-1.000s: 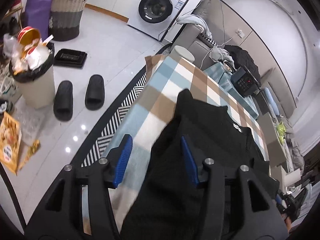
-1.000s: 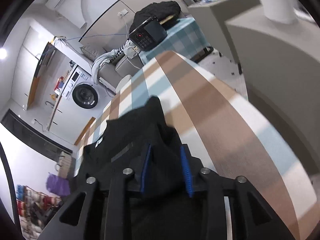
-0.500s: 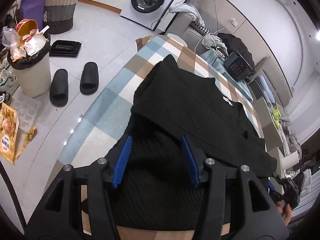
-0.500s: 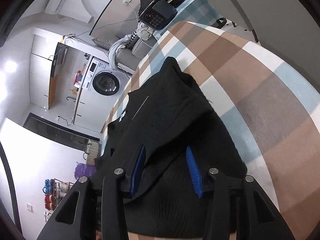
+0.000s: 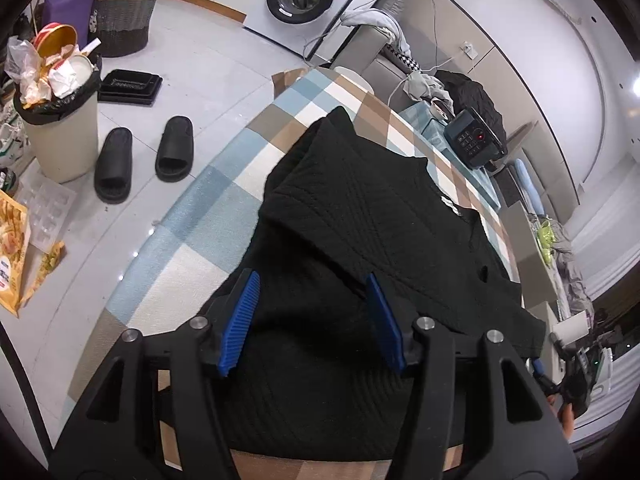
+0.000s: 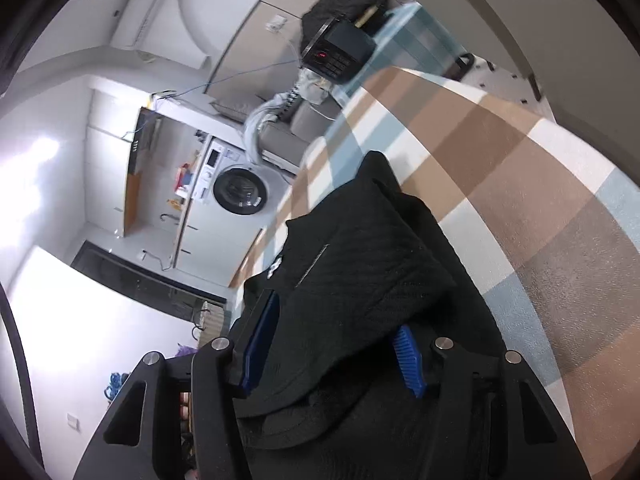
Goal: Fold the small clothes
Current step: 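Press the folded sweater flat with both grippers and release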
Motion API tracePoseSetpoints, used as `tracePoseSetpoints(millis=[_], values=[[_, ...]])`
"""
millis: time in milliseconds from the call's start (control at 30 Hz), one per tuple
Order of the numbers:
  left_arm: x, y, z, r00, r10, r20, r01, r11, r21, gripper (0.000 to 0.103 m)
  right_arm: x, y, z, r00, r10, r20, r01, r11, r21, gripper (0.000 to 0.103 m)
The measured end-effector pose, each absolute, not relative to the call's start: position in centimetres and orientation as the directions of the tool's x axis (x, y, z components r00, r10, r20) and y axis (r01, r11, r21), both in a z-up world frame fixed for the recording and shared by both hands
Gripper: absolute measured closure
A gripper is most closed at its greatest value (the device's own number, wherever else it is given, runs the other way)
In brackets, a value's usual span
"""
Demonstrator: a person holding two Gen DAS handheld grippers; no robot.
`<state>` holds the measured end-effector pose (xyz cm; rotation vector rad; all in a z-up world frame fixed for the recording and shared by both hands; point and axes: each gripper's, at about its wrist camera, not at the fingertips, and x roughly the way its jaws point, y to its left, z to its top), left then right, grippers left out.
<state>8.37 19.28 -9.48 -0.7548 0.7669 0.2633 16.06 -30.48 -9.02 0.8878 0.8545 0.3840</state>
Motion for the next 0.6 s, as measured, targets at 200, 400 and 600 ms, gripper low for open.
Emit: tracePoseSetpoints(millis=[200, 400, 600], values=[[10.1, 19.9, -9.6, 0.711, -0.091, -0.698, -0.458, 0.693, -0.557, 0.051, 14.8, -29.9, -10.0, 0.569, 0.626, -0.534, 0.076, 0.606, 0.792, 0.046], [11.8, 21.4, -9.7, 0.699, -0.041, -0.714, -0.513, 0.666, -0.541, 0.051, 13.9, -30.1, -10.2, 0.564, 0.624, -0.54, 0.087, 0.606, 0.791, 0.046], [10.9, 22.2, -9.6, 0.698, -0.014, -0.716, -0.523, 0.673, -0.523, 0.051, 14.2, -30.6, -10.3, 0.581, 0.604, -0.546, 0.1, 0.613, 0.784, 0.045]])
